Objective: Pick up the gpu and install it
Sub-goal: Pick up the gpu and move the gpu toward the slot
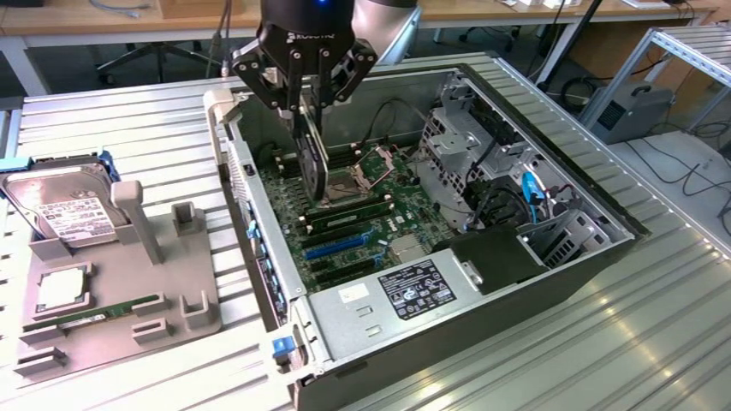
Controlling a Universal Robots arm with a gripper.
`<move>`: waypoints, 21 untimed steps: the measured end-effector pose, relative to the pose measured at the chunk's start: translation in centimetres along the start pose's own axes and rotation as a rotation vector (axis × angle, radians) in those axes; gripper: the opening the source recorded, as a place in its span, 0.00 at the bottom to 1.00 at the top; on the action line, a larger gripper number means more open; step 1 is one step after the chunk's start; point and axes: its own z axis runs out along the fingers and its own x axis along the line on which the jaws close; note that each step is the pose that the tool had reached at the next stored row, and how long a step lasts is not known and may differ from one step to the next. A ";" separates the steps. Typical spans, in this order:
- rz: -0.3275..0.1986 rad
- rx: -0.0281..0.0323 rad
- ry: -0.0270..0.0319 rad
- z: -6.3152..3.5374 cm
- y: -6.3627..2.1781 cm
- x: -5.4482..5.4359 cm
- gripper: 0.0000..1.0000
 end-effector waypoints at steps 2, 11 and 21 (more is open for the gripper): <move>0.000 0.0000 0.0000 0.07 0.00 -0.1 0.27; 0.000 0.0000 0.0000 0.33 0.02 -0.4 0.27; 0.000 -0.0001 -0.0001 0.58 0.04 -0.7 0.27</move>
